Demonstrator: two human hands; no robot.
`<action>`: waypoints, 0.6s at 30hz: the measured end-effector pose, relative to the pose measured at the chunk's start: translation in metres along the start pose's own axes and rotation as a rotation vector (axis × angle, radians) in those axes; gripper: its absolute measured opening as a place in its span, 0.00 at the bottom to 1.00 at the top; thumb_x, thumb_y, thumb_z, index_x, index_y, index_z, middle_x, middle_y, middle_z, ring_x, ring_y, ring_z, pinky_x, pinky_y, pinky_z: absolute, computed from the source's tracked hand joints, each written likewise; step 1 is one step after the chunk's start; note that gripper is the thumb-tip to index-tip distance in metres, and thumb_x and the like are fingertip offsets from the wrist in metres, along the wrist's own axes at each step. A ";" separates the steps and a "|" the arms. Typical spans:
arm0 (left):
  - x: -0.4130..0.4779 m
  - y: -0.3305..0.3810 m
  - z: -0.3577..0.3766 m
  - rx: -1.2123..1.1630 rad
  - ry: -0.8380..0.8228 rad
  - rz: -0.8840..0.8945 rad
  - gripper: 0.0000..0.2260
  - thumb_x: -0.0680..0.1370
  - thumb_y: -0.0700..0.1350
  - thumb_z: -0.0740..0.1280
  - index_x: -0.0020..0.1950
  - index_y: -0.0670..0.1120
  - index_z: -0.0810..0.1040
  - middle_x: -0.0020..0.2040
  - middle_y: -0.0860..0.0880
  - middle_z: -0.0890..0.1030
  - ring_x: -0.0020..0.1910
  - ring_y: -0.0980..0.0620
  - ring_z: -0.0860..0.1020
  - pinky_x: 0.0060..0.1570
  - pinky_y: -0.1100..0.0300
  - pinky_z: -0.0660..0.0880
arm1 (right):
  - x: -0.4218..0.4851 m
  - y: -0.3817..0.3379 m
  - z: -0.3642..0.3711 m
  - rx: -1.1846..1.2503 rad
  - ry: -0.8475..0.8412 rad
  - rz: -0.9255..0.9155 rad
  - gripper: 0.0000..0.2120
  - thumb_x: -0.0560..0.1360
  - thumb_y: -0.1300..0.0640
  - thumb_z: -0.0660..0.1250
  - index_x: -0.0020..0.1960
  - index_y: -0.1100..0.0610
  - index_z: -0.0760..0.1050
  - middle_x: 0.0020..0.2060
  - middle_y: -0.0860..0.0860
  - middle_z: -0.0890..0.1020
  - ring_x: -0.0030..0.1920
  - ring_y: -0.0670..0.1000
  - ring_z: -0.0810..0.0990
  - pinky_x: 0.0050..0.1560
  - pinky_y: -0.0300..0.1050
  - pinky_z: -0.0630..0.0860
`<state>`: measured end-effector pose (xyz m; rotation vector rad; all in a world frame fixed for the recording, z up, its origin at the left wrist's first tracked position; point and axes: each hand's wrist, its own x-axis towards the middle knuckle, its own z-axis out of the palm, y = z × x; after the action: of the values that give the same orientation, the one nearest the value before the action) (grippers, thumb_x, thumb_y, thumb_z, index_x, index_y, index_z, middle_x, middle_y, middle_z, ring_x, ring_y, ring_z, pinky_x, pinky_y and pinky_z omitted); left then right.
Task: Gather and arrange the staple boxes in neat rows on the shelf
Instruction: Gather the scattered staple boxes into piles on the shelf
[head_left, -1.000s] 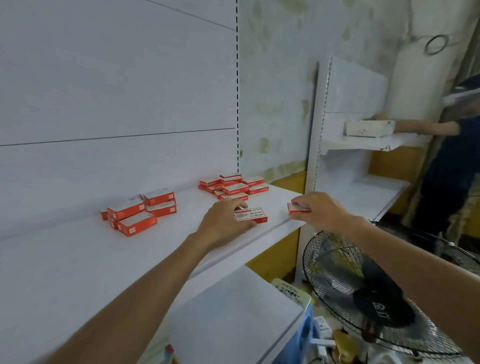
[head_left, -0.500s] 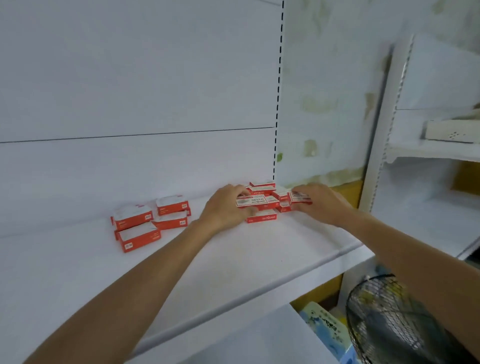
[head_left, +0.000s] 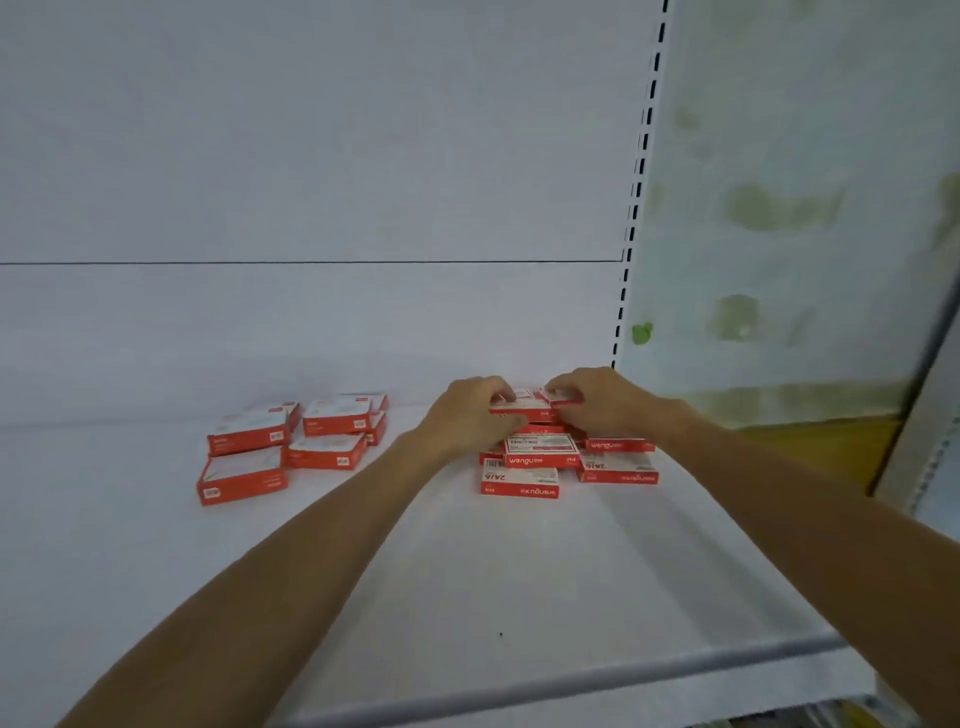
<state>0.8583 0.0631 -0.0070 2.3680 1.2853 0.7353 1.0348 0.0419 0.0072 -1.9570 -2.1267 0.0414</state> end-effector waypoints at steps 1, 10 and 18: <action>-0.001 -0.001 0.003 -0.030 -0.027 -0.016 0.15 0.75 0.50 0.67 0.60 0.47 0.74 0.59 0.48 0.78 0.49 0.53 0.77 0.48 0.62 0.73 | 0.000 0.000 0.003 0.014 -0.019 -0.016 0.15 0.77 0.54 0.60 0.60 0.59 0.75 0.56 0.55 0.79 0.55 0.55 0.77 0.56 0.46 0.71; -0.024 -0.014 -0.025 0.058 0.046 -0.044 0.22 0.75 0.52 0.66 0.68 0.49 0.69 0.67 0.48 0.71 0.64 0.49 0.70 0.61 0.56 0.67 | 0.004 -0.014 -0.013 0.092 0.147 -0.091 0.23 0.76 0.59 0.59 0.71 0.55 0.65 0.68 0.55 0.70 0.69 0.54 0.66 0.69 0.50 0.62; -0.128 -0.084 -0.117 0.164 0.186 -0.177 0.17 0.74 0.46 0.68 0.62 0.48 0.74 0.60 0.46 0.76 0.57 0.49 0.75 0.57 0.60 0.69 | 0.023 -0.167 0.012 0.138 0.186 -0.369 0.21 0.75 0.60 0.59 0.68 0.56 0.67 0.64 0.56 0.73 0.65 0.55 0.68 0.66 0.51 0.65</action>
<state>0.6749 0.0053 0.0076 2.3145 1.6673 0.8392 0.8676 0.0497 0.0309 -1.4110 -2.2551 -0.0580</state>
